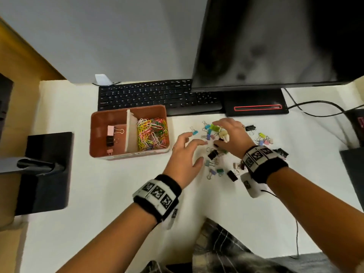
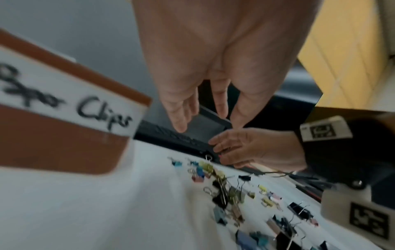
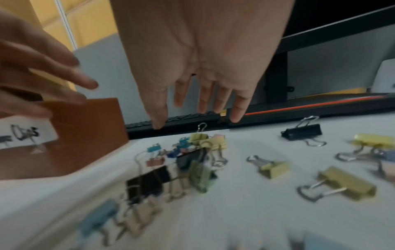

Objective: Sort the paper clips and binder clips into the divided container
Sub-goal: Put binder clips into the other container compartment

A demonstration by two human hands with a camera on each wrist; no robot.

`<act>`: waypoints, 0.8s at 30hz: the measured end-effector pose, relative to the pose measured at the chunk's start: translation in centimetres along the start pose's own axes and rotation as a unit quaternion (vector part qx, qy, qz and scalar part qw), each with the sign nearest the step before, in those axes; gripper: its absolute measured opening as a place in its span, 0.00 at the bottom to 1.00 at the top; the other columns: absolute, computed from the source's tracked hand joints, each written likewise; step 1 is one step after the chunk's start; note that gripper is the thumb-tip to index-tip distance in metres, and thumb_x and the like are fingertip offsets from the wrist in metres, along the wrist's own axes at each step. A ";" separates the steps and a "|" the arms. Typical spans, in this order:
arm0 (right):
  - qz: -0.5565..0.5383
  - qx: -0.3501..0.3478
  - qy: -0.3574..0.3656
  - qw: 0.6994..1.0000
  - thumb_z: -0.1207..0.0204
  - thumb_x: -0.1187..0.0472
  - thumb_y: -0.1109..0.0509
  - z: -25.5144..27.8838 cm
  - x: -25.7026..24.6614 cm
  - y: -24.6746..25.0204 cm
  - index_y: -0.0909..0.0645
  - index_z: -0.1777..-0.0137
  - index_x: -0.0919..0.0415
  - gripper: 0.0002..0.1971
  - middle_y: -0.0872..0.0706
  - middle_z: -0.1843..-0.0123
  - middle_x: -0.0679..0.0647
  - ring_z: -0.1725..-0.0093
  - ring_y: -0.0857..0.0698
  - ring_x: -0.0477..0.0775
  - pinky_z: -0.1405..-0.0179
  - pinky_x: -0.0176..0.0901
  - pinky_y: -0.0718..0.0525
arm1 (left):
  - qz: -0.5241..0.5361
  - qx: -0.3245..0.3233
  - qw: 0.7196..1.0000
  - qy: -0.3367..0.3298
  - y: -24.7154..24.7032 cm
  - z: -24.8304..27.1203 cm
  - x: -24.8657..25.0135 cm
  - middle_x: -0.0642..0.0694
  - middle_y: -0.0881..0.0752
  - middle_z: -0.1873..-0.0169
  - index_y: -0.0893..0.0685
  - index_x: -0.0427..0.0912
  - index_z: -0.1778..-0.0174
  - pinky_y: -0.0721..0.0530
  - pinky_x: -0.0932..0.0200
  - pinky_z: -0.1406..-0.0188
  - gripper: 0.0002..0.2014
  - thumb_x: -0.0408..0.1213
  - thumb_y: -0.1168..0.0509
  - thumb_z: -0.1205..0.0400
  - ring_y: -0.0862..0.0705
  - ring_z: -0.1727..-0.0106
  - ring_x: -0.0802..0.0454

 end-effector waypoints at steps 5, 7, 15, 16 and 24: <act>0.092 -0.114 0.044 0.988 0.30 0.56 0.27 -2.5 -0.2 -2.1 0.33 0.25 0.45 0.33 0.39 0.19 0.55 0.21 0.39 0.61 0.22 0.58 0.36 | -0.049 0.008 0.991 0.120 -3.8 -4.8 -3.1 0.44 0.48 0.21 0.23 0.52 0.40 0.38 0.56 0.25 0.18 0.30 0.36 0.23 0.44 0.21 0.41; 0.100 -0.133 0.050 0.985 0.30 0.54 0.27 -3.2 -0.4 -2.7 0.32 0.26 0.43 0.32 0.41 0.18 0.55 0.20 0.40 0.61 0.21 0.58 0.36 | -0.067 0.015 0.987 0.146 -4.4 -6.0 -4.1 0.45 0.50 0.20 0.24 0.52 0.40 0.37 0.50 0.24 0.17 0.33 0.35 0.24 0.44 0.21 0.40; 0.055 -0.063 0.067 0.994 0.29 0.51 0.27 -3.9 0.4 -3.2 0.20 0.35 0.49 0.21 0.26 0.32 0.52 0.35 0.30 0.58 0.36 0.52 0.23 | -0.108 0.027 0.990 0.086 -5.4 -8.0 -4.6 0.45 0.24 0.36 0.16 0.43 0.50 0.25 0.45 0.33 0.08 0.35 0.31 0.25 0.29 0.33 0.45; 0.046 -0.061 0.068 0.995 0.29 0.51 0.27 -3.8 0.4 -3.2 0.20 0.35 0.50 0.21 0.25 0.35 0.52 0.37 0.29 0.58 0.38 0.51 0.23 | -0.107 0.030 0.991 0.075 -5.4 -7.9 -4.7 0.45 0.22 0.38 0.16 0.41 0.51 0.25 0.49 0.34 0.08 0.33 0.31 0.25 0.28 0.36 0.45; -0.009 -0.104 0.014 0.994 0.28 0.58 0.27 -3.1 1.2 -4.2 0.21 0.41 0.56 0.16 0.20 0.44 0.55 0.41 0.25 0.55 0.41 0.47 0.24 | -0.036 0.074 0.990 0.113 -4.3 -6.8 -5.6 0.45 0.22 0.46 0.17 0.37 0.47 0.23 0.68 0.49 0.14 0.24 0.31 0.27 0.21 0.55 0.54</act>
Point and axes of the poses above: each hand's wrist, its own z-axis away from the middle knuckle, its own y-axis out of the back of the hand, x = y × z, the point moved 10 cm from there along -z, towards the middle knuckle
